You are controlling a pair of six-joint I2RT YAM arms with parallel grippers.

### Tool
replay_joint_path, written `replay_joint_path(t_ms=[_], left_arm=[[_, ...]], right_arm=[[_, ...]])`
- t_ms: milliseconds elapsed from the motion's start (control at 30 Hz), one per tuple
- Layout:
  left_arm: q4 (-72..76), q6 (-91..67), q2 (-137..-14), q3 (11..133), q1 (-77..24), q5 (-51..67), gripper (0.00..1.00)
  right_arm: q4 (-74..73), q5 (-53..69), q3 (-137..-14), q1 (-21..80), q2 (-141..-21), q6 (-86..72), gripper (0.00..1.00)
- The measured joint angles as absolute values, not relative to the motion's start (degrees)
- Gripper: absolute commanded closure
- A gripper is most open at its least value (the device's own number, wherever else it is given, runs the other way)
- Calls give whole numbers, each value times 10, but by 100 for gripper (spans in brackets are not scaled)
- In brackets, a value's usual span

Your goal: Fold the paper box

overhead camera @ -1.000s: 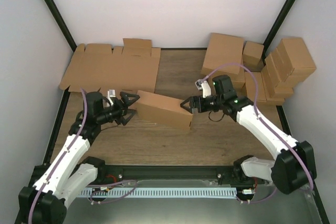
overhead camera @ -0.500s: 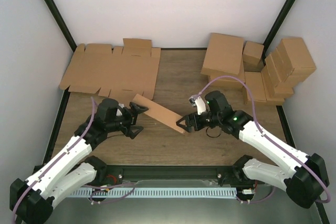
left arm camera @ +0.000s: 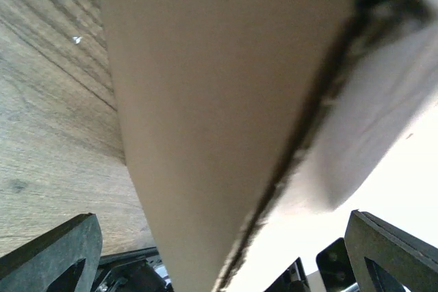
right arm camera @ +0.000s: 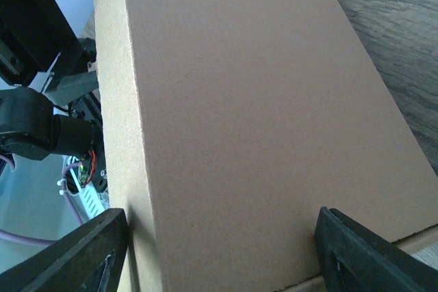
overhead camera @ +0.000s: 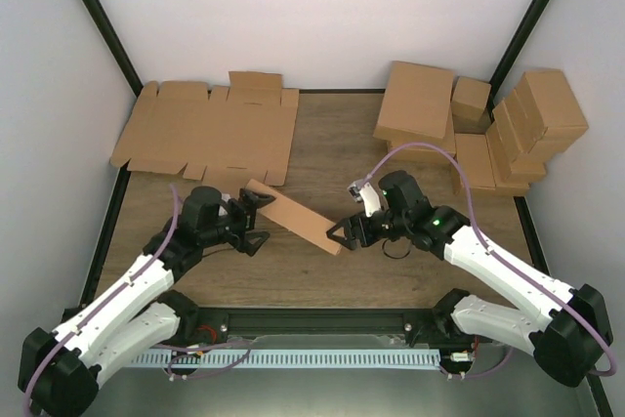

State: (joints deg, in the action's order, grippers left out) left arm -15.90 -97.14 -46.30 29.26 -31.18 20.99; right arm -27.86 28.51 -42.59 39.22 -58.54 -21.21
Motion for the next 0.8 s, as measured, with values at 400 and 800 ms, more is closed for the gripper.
replay_joint_path(t_ms=[400,800], left_arm=[[-166,-968,-493,326,-319,189,7],[-186,-962,-477,318,-330,160,42]], right_arm=[[-296,305,-437,435,-610,-193,26],[-340,272,-451,437,-579,-207,11]])
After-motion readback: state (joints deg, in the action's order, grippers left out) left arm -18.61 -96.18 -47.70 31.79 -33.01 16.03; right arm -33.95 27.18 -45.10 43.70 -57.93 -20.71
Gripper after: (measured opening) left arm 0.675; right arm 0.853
